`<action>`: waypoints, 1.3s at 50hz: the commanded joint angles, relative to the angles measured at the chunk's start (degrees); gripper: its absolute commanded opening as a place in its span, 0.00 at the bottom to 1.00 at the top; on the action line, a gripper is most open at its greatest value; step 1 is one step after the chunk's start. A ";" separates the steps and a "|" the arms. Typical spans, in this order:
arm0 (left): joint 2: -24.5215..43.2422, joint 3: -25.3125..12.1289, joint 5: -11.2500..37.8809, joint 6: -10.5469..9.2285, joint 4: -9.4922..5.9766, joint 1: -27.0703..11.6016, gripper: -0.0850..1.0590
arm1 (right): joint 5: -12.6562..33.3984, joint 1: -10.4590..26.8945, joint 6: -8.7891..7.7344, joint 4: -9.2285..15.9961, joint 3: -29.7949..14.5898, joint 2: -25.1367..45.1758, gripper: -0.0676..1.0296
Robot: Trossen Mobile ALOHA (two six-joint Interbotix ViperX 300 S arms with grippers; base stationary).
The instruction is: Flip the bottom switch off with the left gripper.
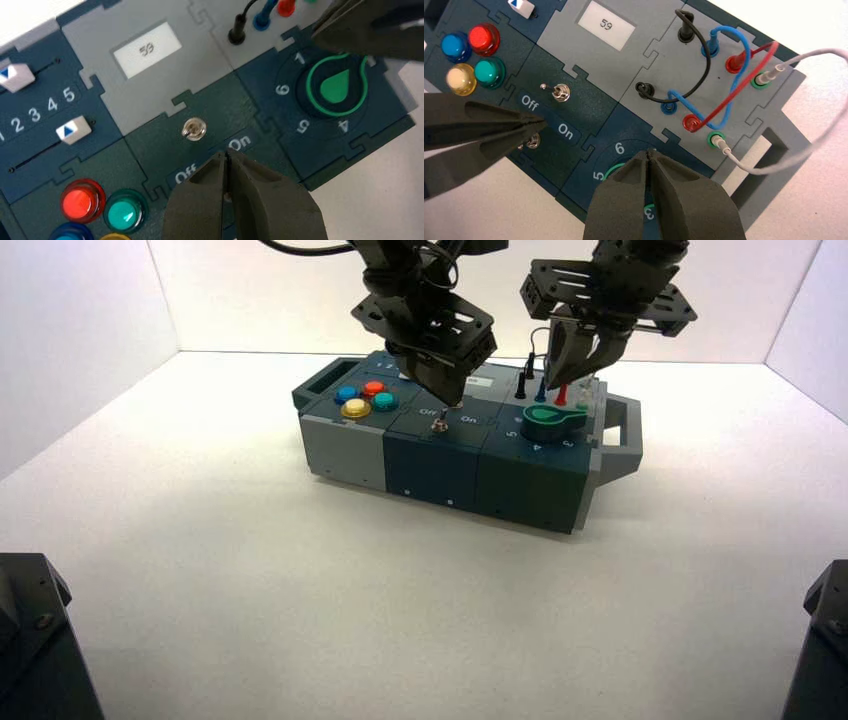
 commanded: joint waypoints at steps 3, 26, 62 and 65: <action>-0.53 -1.93 -0.18 0.26 0.09 -1.93 0.05 | -0.53 0.00 0.26 0.35 -0.97 -0.62 0.04; 0.53 -0.70 1.67 0.35 0.26 -3.25 0.05 | -0.35 -0.09 0.26 0.88 -0.88 0.53 0.04; 0.79 0.00 2.02 0.26 1.41 1.58 0.05 | -0.09 -0.09 0.18 1.58 -0.62 0.62 0.04; 0.44 0.35 2.02 0.26 1.41 2.55 0.05 | -0.09 0.00 0.18 1.67 -0.62 0.62 0.04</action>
